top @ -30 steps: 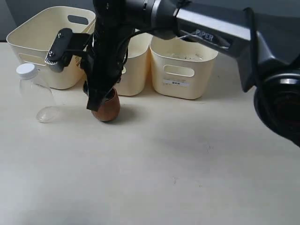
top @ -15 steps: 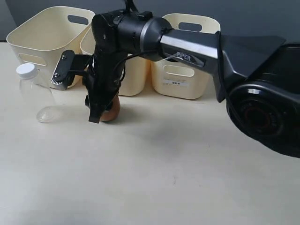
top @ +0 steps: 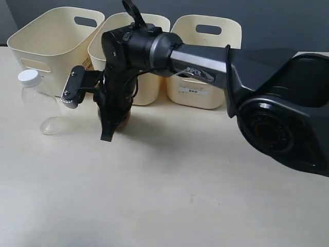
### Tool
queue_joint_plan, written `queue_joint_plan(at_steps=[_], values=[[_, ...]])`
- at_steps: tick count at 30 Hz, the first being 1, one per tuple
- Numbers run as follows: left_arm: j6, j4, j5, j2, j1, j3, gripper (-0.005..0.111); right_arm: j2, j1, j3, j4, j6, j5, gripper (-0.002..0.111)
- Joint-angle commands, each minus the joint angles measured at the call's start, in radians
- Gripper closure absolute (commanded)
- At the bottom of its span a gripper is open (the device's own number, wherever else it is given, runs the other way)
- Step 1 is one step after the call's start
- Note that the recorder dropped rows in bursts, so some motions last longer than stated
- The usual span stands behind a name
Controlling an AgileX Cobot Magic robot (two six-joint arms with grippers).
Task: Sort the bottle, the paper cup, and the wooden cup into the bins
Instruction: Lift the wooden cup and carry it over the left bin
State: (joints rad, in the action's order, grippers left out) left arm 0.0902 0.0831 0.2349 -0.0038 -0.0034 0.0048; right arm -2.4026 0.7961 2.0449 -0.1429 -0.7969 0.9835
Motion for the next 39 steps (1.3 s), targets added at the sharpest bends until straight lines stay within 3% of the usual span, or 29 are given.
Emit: queue_joint_plan(at_steps=[1, 11, 20, 32, 39], values=[[-0.002, -0.002, -0.003, 0.004, -0.001, -0.005, 0.107, 0.088, 0.006, 0.004, 0.004, -0.004, -0.008, 0.109], [-0.002, -0.002, -0.003, 0.004, -0.001, -0.005, 0.107, 0.283, 0.050, 0.004, -0.034, -0.004, -0.265, 0.109], [-0.002, -0.002, -0.003, 0.004, -0.001, -0.005, 0.107, 0.216, 0.047, 0.056, -0.042, -0.045, -0.575, 0.109], [-0.002, -0.002, -0.003, 0.004, -0.001, -0.005, 0.107, -0.126, -0.017, 0.529, -0.125, -0.041, -0.513, 0.109], [-0.002, -0.002, -0.003, 0.004, -0.001, -0.005, 0.107, -0.268, -0.021, 0.636, -0.125, -0.069, -0.562, 0.109]])
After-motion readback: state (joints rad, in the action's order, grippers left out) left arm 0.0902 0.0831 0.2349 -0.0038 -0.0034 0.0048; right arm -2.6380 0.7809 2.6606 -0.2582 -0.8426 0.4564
